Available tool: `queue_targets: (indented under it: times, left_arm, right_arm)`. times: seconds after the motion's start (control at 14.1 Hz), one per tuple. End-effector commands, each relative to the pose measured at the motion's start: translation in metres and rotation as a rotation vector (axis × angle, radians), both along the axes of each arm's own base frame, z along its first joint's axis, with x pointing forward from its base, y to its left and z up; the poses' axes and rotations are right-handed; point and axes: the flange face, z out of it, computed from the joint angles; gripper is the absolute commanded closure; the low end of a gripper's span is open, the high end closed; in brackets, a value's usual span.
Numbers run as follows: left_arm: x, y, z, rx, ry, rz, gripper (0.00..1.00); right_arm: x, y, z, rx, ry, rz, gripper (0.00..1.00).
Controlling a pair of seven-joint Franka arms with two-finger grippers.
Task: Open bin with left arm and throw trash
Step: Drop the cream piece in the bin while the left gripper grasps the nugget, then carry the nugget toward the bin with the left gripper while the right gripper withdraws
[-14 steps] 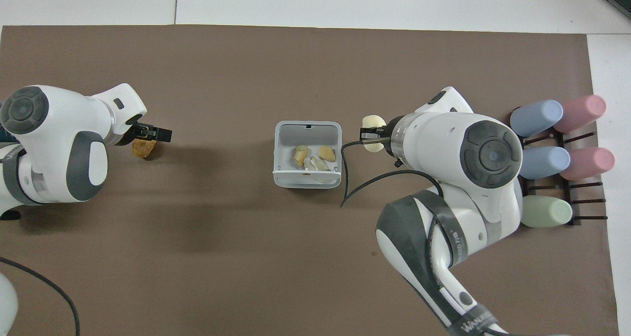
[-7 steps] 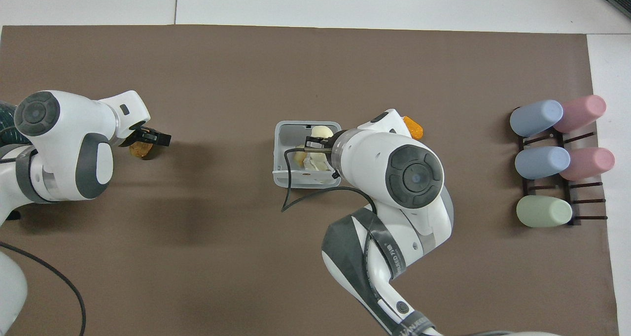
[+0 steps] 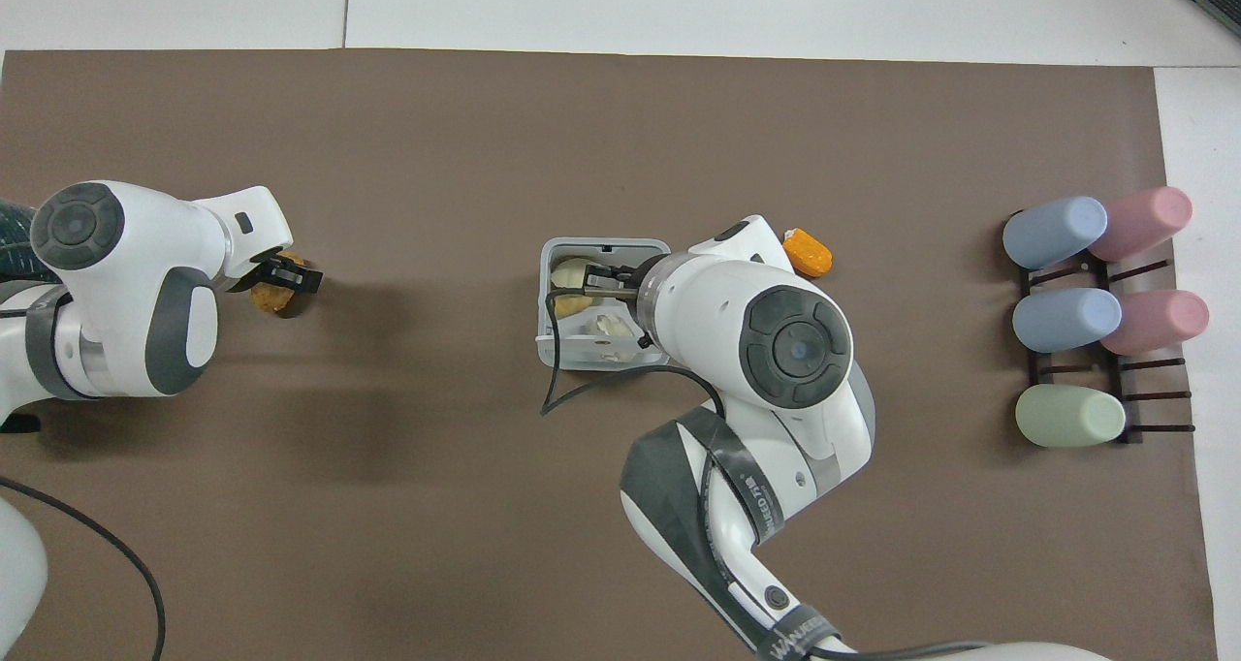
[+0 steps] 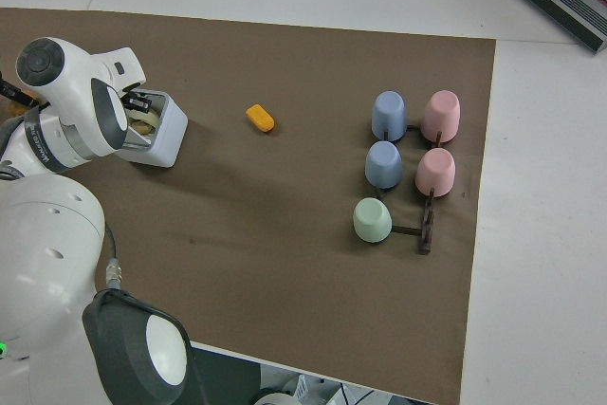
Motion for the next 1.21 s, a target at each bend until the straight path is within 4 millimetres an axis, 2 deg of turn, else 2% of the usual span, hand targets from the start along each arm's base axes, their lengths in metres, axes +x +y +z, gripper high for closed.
queue_targets:
  times: [0.0, 0.14, 0.21, 0.28, 0.43, 0.57, 0.78, 0.99, 1.14]
  left_arm:
    - [-0.005, 0.021, -0.005, 0.042, -0.005, -0.040, 0.25]
    - [-0.004, 0.024, -0.005, 0.049, -0.014, -0.044, 0.26]
    - [-0.004, 0.024, -0.005, 0.049, -0.012, -0.044, 0.31]
    - [-0.004, 0.024, -0.005, 0.049, -0.012, -0.044, 0.42]
    - [-0.004, 0.023, -0.005, 0.049, -0.011, -0.045, 0.71]
    - [-0.002, 0.023, -0.002, 0.051, -0.008, -0.045, 0.98]
    - [0.013, 0.009, 0.016, 0.051, 0.006, -0.026, 1.00]
    - [0.024, -0.048, 0.044, 0.042, 0.025, 0.037, 1.00]
    - [0.027, -0.096, 0.082, 0.038, 0.066, 0.112, 1.00]
  right_arm:
    - [0.029, -0.022, 0.014, 0.008, -0.015, -0.039, 0.00]
    - [0.046, -0.043, 0.021, -0.024, -0.027, 0.001, 0.00]
    - [0.053, -0.057, 0.018, -0.045, -0.034, 0.026, 0.00]
    - [0.058, -0.066, 0.012, -0.062, -0.034, 0.051, 0.00]
    - [0.065, -0.087, 0.002, -0.095, -0.028, 0.088, 0.00]
    - [0.076, -0.106, -0.020, -0.154, -0.022, 0.189, 0.00]
    - [0.082, -0.122, -0.045, -0.224, -0.020, 0.345, 0.00]
    - [0.080, -0.141, -0.062, -0.311, -0.026, 0.539, 0.00]
    - [0.079, -0.154, -0.076, -0.349, -0.023, 0.659, 0.00]
